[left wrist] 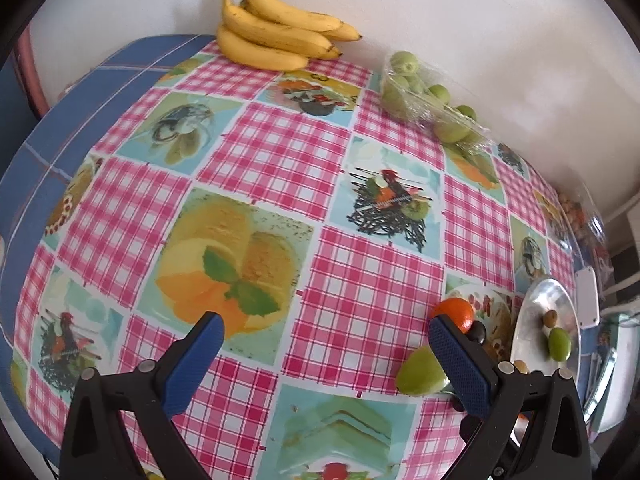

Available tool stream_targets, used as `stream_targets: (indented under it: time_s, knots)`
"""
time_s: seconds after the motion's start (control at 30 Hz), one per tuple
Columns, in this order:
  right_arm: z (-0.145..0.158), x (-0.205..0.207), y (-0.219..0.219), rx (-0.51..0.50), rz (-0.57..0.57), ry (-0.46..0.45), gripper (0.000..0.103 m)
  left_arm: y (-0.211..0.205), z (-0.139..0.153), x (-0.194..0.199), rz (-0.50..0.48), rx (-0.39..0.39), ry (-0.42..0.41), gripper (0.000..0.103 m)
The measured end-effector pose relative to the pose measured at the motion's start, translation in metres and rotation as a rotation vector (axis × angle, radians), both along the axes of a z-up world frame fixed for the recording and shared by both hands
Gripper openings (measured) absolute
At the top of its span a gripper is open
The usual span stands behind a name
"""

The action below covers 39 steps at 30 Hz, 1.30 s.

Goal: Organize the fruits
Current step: 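Move both open tools from the bowl back to the loose fruit, then close the right tool on another dark plum while the left tool approaches a green mango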

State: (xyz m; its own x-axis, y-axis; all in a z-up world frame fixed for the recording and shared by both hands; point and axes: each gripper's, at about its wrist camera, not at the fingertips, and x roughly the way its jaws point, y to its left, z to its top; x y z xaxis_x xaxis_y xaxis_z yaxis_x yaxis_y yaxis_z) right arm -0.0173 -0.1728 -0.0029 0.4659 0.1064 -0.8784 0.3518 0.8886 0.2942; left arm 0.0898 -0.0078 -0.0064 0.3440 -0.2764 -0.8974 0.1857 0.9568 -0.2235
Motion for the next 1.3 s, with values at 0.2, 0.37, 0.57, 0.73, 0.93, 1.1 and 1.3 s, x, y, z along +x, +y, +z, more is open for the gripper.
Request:
stream_targets:
  time_s: [0.2,0.37,0.57,0.73,0.93,1.1,1.3]
  knots:
    - [-0.001,-0.001,-0.001,0.005,0.001,0.010,0.089,-0.015,0.010,-0.006,-0.067,0.013,-0.056,0.103]
    - [-0.006,-0.001,-0.001,0.009,0.000,0.034,0.072,-0.023,0.018,-0.011,-0.100,0.030,-0.098,0.103]
    - [-0.013,-0.001,-0.005,0.002,-0.014,0.067,0.060,-0.035,0.018,-0.013,-0.138,0.029,-0.092,0.103]
    - [-0.021,-0.002,-0.011,-0.009,-0.038,0.099,0.049,-0.052,0.007,-0.018,-0.190,0.058,-0.064,0.102]
    - [-0.026,-0.004,-0.015,-0.026,-0.058,0.123,0.043,-0.066,-0.005,-0.020,-0.227,0.032,-0.008,0.092]
    - [-0.029,-0.004,-0.017,-0.034,-0.068,0.135,0.043,-0.071,-0.014,-0.020,-0.244,0.021,0.031,0.086]
    - [-0.035,-0.002,-0.016,-0.035,-0.070,0.152,0.043,-0.078,-0.025,-0.022,-0.259,-0.004,0.086,0.073]
